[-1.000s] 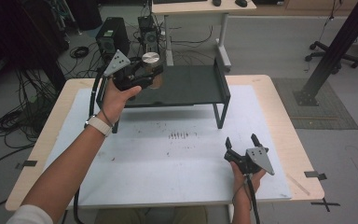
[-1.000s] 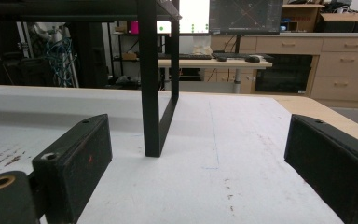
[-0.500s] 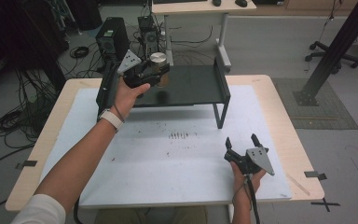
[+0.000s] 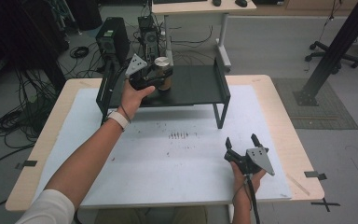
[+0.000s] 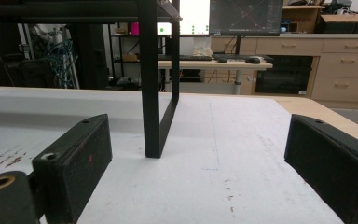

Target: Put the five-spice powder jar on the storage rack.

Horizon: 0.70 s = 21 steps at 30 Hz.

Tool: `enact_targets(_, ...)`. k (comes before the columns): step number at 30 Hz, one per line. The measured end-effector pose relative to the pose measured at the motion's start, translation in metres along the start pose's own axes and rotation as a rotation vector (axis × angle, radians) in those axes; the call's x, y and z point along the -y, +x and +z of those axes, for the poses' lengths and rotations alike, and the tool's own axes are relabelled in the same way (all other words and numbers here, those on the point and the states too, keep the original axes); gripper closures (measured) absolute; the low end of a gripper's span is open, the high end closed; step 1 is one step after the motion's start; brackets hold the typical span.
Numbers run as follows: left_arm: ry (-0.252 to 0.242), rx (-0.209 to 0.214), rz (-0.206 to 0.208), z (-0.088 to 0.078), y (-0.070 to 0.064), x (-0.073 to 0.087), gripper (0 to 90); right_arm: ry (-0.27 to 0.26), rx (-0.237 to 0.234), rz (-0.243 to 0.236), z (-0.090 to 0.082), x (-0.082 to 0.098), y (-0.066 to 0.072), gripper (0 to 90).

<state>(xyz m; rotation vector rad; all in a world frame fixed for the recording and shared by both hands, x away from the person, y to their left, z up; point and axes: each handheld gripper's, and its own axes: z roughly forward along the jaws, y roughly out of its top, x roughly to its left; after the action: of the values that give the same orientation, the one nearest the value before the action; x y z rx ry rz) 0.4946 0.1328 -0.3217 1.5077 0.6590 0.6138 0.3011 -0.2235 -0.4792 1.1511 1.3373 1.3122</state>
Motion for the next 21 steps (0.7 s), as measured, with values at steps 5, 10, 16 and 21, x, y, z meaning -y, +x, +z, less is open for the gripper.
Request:
enact_targets(5,-0.002,0.0,-0.006,0.0001,0.001,0.0023,43.0,0.0,0.0,0.0,0.0,0.0,0.0,7.6)
enact_targets(10,-0.002,0.0,-0.004,-0.0003,0.0011,0.0027,42.9,0.0,0.001,0.0,0.0001,0.0,0.0001,7.6)
enact_targets(16,-0.002,0.0,0.004,-0.0008,0.0002,0.003,42.9,0.001,0.0,-0.001,0.0,0.0,0.0,7.6)
enact_targets(21,-0.001,-0.003,0.006,-0.0009,-0.0003,0.0029,42.9,0.001,0.0,0.0,0.0,0.0,0.0,7.6)
